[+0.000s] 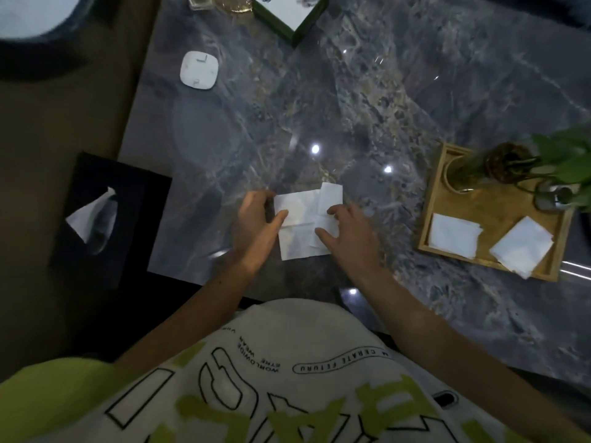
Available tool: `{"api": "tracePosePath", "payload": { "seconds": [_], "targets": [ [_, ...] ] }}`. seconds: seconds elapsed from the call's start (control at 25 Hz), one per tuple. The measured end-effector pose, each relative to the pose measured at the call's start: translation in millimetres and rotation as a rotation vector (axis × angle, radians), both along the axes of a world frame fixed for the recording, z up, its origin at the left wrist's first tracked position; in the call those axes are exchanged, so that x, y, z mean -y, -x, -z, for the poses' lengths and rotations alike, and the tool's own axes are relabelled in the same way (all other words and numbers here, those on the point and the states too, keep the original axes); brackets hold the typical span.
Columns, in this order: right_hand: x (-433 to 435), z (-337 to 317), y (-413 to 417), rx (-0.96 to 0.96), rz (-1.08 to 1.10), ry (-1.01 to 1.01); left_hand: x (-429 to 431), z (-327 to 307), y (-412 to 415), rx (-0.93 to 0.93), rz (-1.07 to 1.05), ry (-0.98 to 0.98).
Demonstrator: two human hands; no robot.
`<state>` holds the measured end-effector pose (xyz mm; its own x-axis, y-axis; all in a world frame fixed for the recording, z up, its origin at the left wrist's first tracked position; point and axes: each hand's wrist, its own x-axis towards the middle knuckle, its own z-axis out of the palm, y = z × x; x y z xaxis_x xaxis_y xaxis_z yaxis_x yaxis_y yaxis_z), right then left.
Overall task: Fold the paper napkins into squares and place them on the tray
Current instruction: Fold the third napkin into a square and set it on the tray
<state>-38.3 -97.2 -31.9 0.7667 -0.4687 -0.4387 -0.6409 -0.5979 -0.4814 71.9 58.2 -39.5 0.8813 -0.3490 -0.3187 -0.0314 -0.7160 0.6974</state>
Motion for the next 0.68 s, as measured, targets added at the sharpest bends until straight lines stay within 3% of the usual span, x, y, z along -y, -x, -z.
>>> {"api": "tracePosePath", "payload": {
  "seconds": [0.32, 0.44, 0.68],
  "targets": [
    [-7, 12, -1, 0.016, 0.011, 0.09, -4, 14, -12, -0.006, 0.143, -0.025],
    [-2, 15, -2, 0.11, 0.153, -0.086, -2, 9, -15, -0.04, 0.119, 0.028],
    [17, -6, -3, 0.321, 0.637, -0.505, 5, -6, -19, -0.164, -0.062, 0.172]
  ]
}}
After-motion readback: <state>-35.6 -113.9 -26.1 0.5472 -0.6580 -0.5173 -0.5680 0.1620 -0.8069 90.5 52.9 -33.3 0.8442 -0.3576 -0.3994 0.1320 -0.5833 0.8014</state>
